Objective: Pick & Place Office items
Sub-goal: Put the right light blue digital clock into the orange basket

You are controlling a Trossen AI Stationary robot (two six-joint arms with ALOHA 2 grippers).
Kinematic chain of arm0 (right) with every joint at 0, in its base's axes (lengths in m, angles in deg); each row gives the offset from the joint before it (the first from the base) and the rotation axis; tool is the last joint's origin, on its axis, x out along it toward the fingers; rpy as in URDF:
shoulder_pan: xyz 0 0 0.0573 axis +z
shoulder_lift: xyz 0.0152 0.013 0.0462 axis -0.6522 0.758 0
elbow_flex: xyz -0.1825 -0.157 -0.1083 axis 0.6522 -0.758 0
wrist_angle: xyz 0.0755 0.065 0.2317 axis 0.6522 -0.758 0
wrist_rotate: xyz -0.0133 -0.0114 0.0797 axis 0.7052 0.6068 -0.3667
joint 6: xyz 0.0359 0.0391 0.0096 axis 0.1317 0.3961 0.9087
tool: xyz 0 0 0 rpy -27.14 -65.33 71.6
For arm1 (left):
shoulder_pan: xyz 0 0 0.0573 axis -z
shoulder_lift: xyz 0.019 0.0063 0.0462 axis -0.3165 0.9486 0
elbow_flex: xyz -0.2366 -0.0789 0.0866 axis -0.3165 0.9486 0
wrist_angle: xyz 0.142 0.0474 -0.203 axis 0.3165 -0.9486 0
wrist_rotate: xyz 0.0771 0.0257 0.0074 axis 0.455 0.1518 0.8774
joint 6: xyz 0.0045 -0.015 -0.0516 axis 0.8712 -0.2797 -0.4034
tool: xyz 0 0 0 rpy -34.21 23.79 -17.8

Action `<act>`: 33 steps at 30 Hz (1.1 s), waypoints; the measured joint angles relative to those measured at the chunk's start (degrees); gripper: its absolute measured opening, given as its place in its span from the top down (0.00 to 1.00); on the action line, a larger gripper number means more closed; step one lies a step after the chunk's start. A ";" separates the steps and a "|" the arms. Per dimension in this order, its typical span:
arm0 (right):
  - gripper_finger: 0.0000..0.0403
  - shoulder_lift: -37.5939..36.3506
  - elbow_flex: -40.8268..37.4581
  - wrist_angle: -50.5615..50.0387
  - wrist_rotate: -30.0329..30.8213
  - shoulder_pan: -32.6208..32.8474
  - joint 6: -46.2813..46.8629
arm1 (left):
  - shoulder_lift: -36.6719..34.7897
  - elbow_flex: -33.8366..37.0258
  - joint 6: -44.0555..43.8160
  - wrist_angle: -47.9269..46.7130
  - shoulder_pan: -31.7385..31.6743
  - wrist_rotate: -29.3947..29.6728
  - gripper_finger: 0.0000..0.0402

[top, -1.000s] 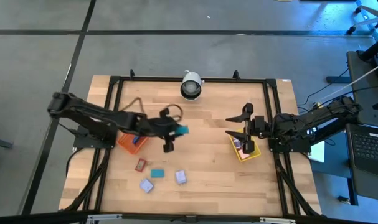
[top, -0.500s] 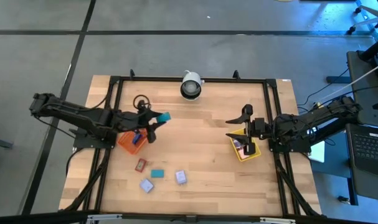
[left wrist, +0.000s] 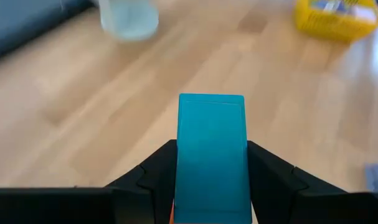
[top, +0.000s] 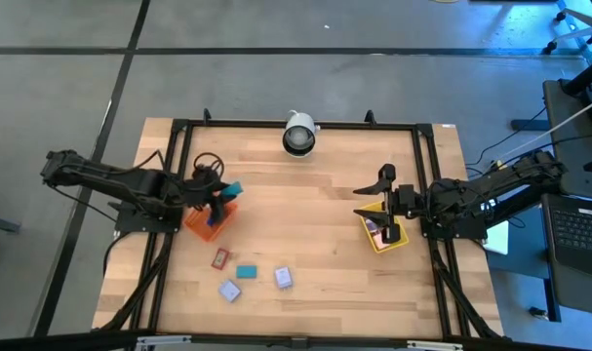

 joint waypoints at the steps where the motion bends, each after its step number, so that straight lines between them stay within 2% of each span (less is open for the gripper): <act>1: 0.45 0.00 0.00 0.01 0.00 -0.01 0.03 | -0.38 0.00 -1.75 -1.84 0.00 -1.38 0.62; 6: 0.45 0.00 0.00 -0.04 0.00 0.00 0.08 | -1.26 0.00 -9.28 -9.46 0.12 -8.10 0.62; 12: 0.45 0.00 0.00 -0.05 0.00 -0.01 0.90 | -1.33 0.00 -15.88 -15.17 2.02 -12.81 0.62; 22: 0.45 0.00 0.00 -0.21 0.00 0.00 1.49 | 0.85 0.04 -25.68 -20.22 6.32 -13.09 0.62; 27: 0.45 0.12 0.00 -0.66 -0.33 -0.02 1.29 | 4.51 0.04 -27.72 -20.37 8.79 -11.61 0.62; 33: 0.45 1.93 0.00 -0.41 -3.95 0.00 0.82 | 10.38 0.04 -29.69 -21.73 9.88 -8.66 0.62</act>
